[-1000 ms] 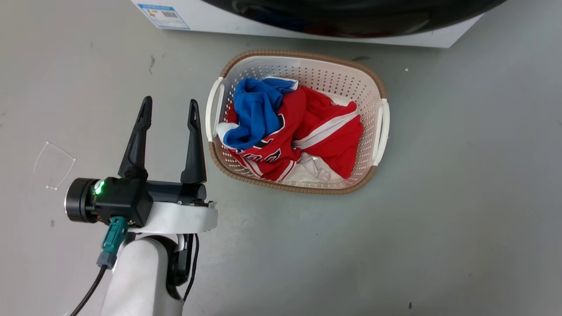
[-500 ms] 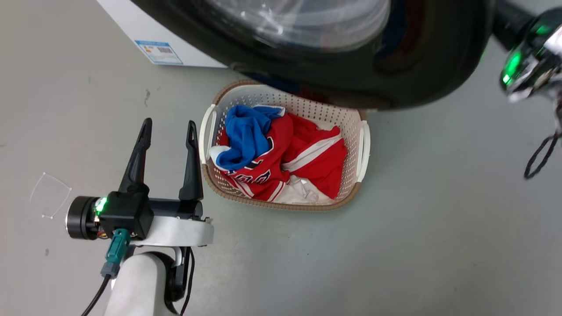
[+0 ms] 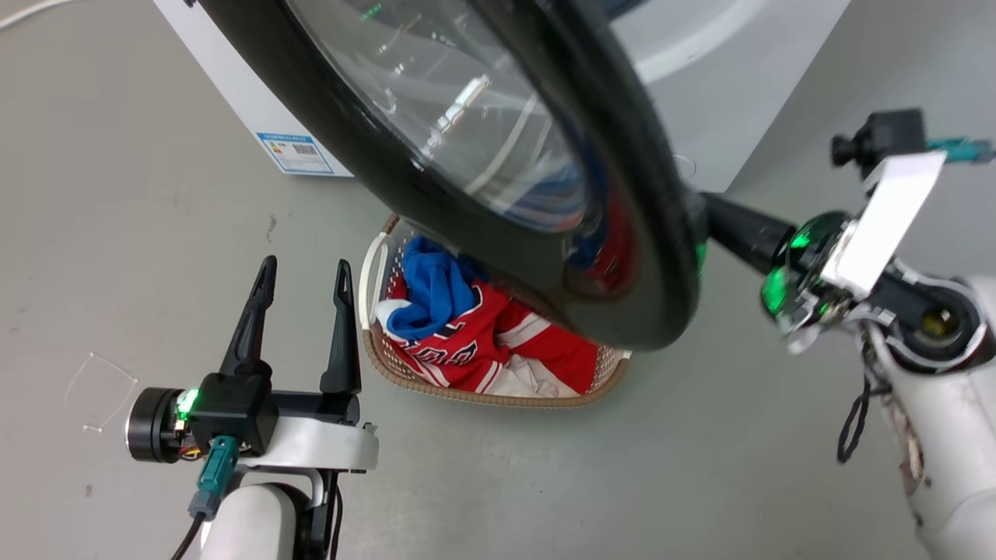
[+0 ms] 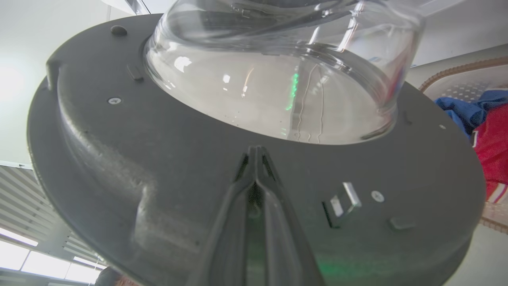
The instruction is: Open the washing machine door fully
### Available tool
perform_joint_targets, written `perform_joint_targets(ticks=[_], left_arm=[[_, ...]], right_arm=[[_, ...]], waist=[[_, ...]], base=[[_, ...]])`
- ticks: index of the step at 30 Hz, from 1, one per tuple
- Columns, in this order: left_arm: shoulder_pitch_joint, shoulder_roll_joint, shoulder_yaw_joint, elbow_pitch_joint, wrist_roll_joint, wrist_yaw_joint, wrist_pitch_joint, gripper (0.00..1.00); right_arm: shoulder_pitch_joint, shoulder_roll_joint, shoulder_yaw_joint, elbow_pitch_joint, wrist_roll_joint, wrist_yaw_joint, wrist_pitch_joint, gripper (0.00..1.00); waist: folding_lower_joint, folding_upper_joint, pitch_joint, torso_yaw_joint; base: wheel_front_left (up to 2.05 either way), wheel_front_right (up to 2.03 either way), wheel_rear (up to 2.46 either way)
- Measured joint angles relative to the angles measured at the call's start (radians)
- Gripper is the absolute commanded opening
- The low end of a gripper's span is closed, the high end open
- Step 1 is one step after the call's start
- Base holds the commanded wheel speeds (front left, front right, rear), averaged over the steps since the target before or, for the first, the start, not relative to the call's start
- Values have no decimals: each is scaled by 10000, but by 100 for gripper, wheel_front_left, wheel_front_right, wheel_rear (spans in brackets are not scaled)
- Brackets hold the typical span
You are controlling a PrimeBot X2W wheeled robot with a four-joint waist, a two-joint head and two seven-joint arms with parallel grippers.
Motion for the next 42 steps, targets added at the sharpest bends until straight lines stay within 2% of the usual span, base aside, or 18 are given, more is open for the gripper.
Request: perform_joint_targets(ticks=[12, 23, 30, 36, 42], left_arm=[[432, 0, -52, 125, 56, 50, -2, 100], [566, 0, -140, 174, 86, 31, 0, 100], [880, 0, -92, 318, 100, 48, -2, 100], [1280, -2, -102, 466, 100, 48, 0, 100], [1683, 4, -19, 502, 157, 46, 0, 100]], right_arm=[[1819, 686, 1020, -1244, 261, 0, 311, 0], [2602, 1279, 1779, -1517, 276, 0, 313, 0], [3132, 1313, 1801, -1478, 284, 0, 150, 0], [3761, 1411, 895, -1509, 460, 0, -995, 0], [4442, 1674, -403, -1939, 119, 0, -2972, 0]], waist=[[0, 0, -832, 90], [-1, 0, -1157, 325], [-1, 0, -1577, 296], [0, 0, -2160, 191], [0, 0, -2852, 64]], base=[[0, 0, 0], [0, 0, 0], [0, 0, 0], [0, 0, 0], [0, 0, 0]])
